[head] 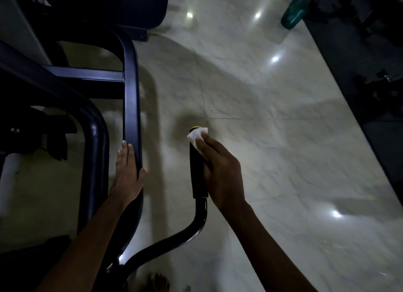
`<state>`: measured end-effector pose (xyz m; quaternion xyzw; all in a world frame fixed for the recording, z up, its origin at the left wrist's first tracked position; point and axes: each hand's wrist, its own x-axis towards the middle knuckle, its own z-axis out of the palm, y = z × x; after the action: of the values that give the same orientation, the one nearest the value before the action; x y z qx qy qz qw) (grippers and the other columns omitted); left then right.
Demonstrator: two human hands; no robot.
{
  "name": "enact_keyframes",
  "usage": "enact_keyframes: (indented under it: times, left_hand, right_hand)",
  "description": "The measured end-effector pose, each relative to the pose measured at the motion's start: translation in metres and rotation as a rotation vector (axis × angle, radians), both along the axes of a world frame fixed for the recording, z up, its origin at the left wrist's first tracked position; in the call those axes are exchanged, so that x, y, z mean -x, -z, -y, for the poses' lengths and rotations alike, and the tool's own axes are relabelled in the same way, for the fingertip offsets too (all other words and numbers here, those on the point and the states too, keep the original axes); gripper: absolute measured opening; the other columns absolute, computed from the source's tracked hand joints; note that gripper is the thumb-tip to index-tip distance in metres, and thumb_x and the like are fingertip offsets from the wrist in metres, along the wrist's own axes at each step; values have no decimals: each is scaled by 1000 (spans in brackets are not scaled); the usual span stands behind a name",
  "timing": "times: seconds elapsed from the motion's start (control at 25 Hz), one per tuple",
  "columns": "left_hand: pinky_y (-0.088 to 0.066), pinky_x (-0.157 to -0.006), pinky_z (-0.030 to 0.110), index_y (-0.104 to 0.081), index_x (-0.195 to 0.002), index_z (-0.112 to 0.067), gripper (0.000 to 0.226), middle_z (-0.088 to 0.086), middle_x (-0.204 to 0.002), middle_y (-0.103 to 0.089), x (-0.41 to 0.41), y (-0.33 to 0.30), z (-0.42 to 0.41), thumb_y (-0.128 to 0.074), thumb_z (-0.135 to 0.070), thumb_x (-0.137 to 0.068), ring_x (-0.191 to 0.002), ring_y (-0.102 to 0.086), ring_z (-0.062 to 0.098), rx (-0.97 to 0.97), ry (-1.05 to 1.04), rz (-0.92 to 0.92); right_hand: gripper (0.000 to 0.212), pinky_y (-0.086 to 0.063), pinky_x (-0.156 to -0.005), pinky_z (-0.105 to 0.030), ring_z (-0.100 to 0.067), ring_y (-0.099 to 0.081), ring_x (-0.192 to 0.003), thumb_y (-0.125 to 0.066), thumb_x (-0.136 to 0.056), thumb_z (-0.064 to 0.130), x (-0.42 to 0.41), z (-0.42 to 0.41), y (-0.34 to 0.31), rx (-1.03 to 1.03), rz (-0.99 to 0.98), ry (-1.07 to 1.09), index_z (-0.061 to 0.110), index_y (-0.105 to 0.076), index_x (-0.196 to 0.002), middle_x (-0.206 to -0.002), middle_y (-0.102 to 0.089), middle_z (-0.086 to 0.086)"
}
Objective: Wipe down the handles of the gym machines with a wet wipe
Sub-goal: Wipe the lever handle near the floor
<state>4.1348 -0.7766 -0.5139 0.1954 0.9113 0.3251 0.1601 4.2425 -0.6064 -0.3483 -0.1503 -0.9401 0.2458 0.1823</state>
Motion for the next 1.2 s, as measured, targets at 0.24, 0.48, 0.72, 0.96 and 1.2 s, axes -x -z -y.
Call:
enact_keyframes:
  times: [0.24, 0.48, 0.72, 0.96, 1.2]
  left_hand:
    - [-1, -117, 34, -5, -148, 2, 73, 16, -157, 6, -4, -3, 2, -52, -12, -94, -146, 4, 32, 22, -7, -4]
    - [-1, -117, 32, -2, -148, 0, 73, 14, -158, 9, -16, -3, 7, -50, -16, -95, -146, 4, 29, 56, -21, 18]
    - [-4, -119, 35, -1, -148, 0, 74, 15, -158, 9, -22, -6, 11, -51, -17, -95, -147, 4, 29, 80, -13, 34]
    - [-3, -119, 33, 0, -148, 0, 73, 15, -158, 9, -25, -8, 12, -49, -18, -96, -147, 5, 28, 86, -10, 39]
    - [-3, -118, 33, 0, -148, 0, 74, 14, -158, 10, -28, -8, 13, -50, -17, -96, -147, 4, 29, 88, -15, 51]
  right_hand:
    - [46, -46, -96, -19, -10, -57, -115, -59, -78, -13, -13, 0, 6, 147, -125, 30, 5, -63, -120, -124, -62, -10]
    - [49, -51, -87, -20, -15, -65, -101, -55, -79, -14, -9, 5, 4, 223, -124, 94, 7, -62, -122, -113, -68, -9]
    - [44, -44, -68, -6, 2, -62, -77, -57, -80, -13, -36, 11, 7, 230, -120, 129, 8, -64, -118, -93, -72, -5]
    - [48, -48, -82, -9, -4, -62, -99, -59, -76, -15, -49, 21, 3, 190, -158, 68, 6, -62, -120, -112, -69, -5]
    - [48, -49, -81, -10, -6, -61, -102, -64, -75, -12, -71, 28, 8, 183, -152, 62, 4, -62, -120, -113, -68, -8]
